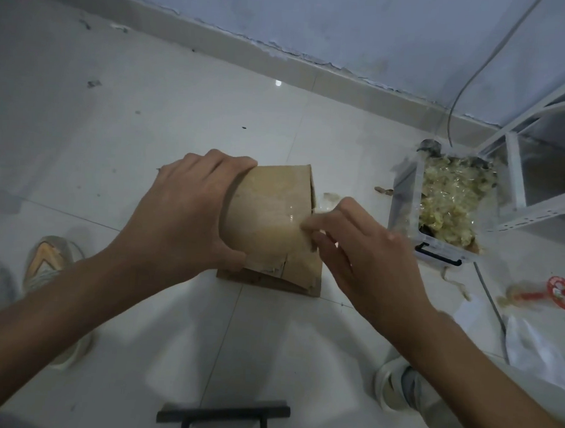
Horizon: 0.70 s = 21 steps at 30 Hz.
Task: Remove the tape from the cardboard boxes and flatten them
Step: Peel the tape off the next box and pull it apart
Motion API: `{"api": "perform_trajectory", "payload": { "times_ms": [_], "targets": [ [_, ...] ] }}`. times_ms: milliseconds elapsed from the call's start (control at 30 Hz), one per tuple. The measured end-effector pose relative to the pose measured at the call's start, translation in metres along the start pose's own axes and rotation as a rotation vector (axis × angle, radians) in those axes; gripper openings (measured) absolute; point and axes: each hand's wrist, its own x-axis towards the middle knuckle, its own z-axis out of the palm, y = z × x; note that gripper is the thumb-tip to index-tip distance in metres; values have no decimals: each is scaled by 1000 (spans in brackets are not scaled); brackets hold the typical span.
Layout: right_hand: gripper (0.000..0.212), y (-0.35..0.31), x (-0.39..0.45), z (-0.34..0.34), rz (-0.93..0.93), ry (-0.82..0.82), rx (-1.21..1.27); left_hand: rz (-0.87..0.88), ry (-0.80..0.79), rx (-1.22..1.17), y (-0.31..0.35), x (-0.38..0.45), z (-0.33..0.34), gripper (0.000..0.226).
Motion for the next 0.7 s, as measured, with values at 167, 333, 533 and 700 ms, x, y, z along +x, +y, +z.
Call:
{"api": "perform_trajectory", "payload": {
  "times_ms": [167, 333, 533, 700],
  "targets": [
    [23, 4, -1, -3, -90, 5, -57, -98, -40, -78, -1, 2, -2, 106],
    [15, 2, 3, -6, -36, -116, -91, -98, -52, -23, -2, 2, 1, 108],
    [9, 0, 13, -8, 17, -393, -67, -18, 12, 106, 6, -2, 12, 104],
    [19, 7, 14, -14, -50, -438, 97, -39, -51, 83, 7, 0, 11, 106]
  ]
}}
